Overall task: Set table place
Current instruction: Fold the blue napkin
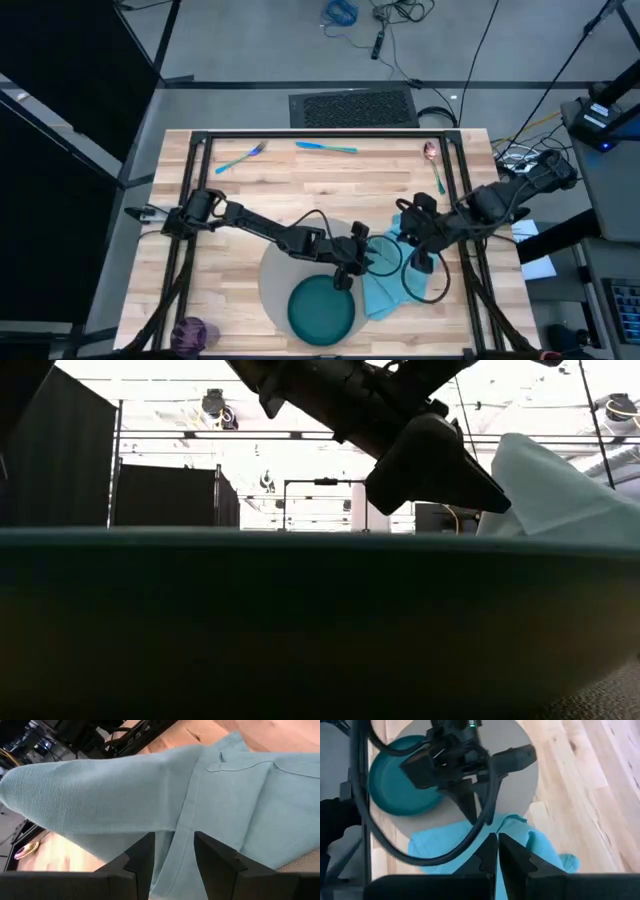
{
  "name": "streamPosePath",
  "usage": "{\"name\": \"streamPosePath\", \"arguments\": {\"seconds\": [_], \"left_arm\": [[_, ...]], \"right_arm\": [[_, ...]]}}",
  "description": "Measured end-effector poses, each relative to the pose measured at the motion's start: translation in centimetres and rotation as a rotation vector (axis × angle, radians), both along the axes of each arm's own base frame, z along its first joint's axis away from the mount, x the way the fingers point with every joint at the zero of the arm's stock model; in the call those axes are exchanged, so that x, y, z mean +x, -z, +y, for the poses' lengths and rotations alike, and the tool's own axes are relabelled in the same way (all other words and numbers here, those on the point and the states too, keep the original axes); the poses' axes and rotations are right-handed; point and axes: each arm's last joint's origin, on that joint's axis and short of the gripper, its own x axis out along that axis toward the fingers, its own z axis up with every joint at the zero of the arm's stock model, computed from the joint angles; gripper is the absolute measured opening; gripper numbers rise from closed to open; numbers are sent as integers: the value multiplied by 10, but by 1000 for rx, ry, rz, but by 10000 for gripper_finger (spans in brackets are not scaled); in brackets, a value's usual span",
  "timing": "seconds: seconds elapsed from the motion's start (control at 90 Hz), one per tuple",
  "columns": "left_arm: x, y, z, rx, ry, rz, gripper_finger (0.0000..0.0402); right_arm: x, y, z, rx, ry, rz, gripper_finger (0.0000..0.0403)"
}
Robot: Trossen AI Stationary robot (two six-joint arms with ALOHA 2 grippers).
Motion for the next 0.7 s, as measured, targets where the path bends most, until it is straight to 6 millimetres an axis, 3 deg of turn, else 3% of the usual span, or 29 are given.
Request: {"name": "streamPosePath", "arguments": {"seconds": [0.144,0.278,0.356,0.433,0.6,0.7], "left_arm": [[-1,2,1,5,-1,25,123],[-2,4,1,-29,-27,43,123],[-2,4,-1,-112,-90,38,123],[-2,4,-1,-162,-133,36,123],[-2,4,-1,-176,-145,36,123],[-2,4,-1,-177,-145,35,123]], "right_arm": [[-8,4,0,-5,21,71,0],[-39,9,-4,-32,198,250,0],[-53,16,6,30,234,226,0],[-54,26,25,167,191,133,0],[-42,74,63,381,113,-18,0],[-36,110,73,408,100,-32,0]]}}
